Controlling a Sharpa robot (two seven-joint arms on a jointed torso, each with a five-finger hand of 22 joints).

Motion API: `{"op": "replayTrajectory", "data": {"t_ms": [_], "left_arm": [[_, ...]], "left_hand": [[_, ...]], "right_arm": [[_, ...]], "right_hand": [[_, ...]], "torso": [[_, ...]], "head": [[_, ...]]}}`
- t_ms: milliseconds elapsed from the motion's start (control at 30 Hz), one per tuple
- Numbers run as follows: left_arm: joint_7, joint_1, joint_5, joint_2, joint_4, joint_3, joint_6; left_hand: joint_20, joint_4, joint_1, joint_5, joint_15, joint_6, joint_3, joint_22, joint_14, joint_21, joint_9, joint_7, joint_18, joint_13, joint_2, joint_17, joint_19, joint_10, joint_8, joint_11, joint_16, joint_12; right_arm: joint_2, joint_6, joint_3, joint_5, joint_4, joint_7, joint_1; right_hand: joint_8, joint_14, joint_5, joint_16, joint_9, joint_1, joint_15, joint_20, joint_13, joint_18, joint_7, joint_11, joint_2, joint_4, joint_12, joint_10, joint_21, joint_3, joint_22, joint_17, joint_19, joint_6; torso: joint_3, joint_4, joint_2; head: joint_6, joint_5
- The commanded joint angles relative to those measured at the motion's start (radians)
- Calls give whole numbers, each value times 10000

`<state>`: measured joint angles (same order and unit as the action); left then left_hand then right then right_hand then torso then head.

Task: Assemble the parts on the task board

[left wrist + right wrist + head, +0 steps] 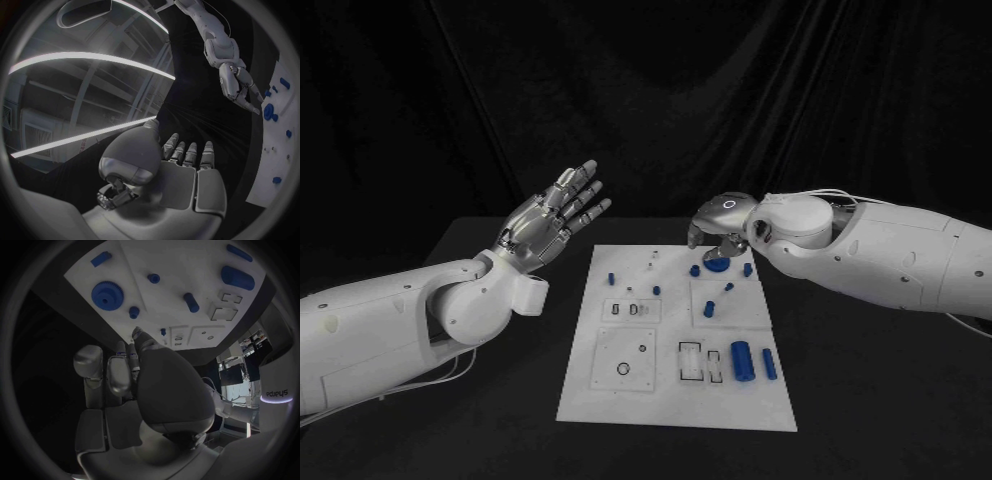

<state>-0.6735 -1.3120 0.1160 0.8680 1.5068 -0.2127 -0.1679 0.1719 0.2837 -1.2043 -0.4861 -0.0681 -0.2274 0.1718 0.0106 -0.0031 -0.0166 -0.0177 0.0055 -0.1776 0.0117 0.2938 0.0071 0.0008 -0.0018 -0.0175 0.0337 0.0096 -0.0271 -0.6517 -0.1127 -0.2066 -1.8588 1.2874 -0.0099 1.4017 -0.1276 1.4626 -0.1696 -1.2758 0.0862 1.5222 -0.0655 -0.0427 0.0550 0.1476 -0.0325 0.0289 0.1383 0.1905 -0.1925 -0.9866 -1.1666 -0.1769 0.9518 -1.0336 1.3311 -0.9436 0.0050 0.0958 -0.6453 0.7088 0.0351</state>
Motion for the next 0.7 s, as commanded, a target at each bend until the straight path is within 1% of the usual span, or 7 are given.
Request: {"op": "replayTrajectory", "data": {"t_ms": [33, 100, 267, 400, 533, 633, 700], "left_arm": [[-200, -30, -33, -37, -25, 11, -244], [-201, -30, -33, -49, -43, 11, -260], [-197, -29, -33, -57, -42, 11, -306], [-214, -29, -33, -44, -38, 10, -316], [-230, -29, -33, -33, -53, 10, -304], [-213, -28, -33, -33, -68, 10, -323], [-200, -28, -33, -34, -75, 10, -334]], "left_hand": [[61, -145, -167, -226, -75, -124, -278, -106, 31, 166, -139, -14, 52, -17, -49, -71, -8, 20, -163, -37, -96, -197], [62, -148, -172, -234, -75, -119, -282, -106, 31, 166, -139, -13, 52, -17, -49, -71, -8, 20, -162, -39, -96, -197], [71, -170, -215, -295, -76, -132, -326, -106, 31, 166, -140, -3, 46, -14, -47, -71, -8, 22, -164, -59, -96, -208], [77, -180, -236, -319, -78, -147, -348, -106, 31, 166, -142, 11, 43, -15, -44, -71, -8, 22, -167, -75, -96, -204], [79, -186, -246, -333, -78, -142, -358, -106, 31, 166, -142, 16, 42, -14, -44, -71, -8, 22, -167, -81, -96, -211], [82, -192, -258, -353, -78, -151, -374, -106, 31, 166, -143, 20, 40, -13, -42, -71, -8, 23, -168, -88, -96, -213], [85, -195, -267, -366, -80, -149, -385, -106, 31, 166, -143, 24, 39, -13, -39, -71, -8, 23, -168, -93, -96, -213]], "right_arm": [[91, -406, 8, -180, -181, 270, -135], [160, -466, 8, -181, -294, 325, -211], [273, -540, 8, -181, -498, 386, -371], [334, -695, 8, -181, -604, 355, -464], [391, -1064, 8, -181, -720, 359, -551], [430, -1238, 8, -181, -806, 395, -586], [454, -1246, 9, -182, -854, 387, -599]], "right_hand": [[57, 298, 44, -229, 146, -72, -51, 27, 146, -280, -31, 1, 152, 35, 152, -96, -263, -450, 201, -208, 58, -85], [77, 299, 155, -240, 147, -140, -41, 27, 139, -286, -21, 19, 197, 79, 177, -178, -325, -455, 287, -214, 64, -87], [75, 300, 197, -253, 154, -160, -43, 23, 132, -289, -45, 10, 208, 94, 204, -200, -348, -467, 321, -232, 57, -115], [47, 290, -51, -255, 186, -61, -43, 19, 116, -286, -36, 23, 207, 46, 302, -227, -375, -602, 375, -229, 11, -241], [83, 274, -364, -240, 195, 21, -17, 2, 108, -285, -15, 66, 240, -9, 414, -258, -402, -779, 440, -200, -37, -260], [167, 266, -453, -231, 172, 22, -3, -8, 105, -280, 64, 84, 293, -26, 478, -249, -403, -847, 459, -186, -66, -144], [242, 259, -455, -219, 148, -4, 1, -15, 105, -278, 194, 84, 334, -28, 529, -234, -405, -881, 478, -168, -84, -30]], "torso": [[-10, 12, -3], [-20, 2, 7], [-21, 4, 7], [-31, 4, 4], [-33, 3, 6], [-37, 17, 6], [-38, 12, 9]], "head": [[35, 4], [72, -20], [109, -56], [153, -83], [179, -81], [218, -87], [236, -102]]}}
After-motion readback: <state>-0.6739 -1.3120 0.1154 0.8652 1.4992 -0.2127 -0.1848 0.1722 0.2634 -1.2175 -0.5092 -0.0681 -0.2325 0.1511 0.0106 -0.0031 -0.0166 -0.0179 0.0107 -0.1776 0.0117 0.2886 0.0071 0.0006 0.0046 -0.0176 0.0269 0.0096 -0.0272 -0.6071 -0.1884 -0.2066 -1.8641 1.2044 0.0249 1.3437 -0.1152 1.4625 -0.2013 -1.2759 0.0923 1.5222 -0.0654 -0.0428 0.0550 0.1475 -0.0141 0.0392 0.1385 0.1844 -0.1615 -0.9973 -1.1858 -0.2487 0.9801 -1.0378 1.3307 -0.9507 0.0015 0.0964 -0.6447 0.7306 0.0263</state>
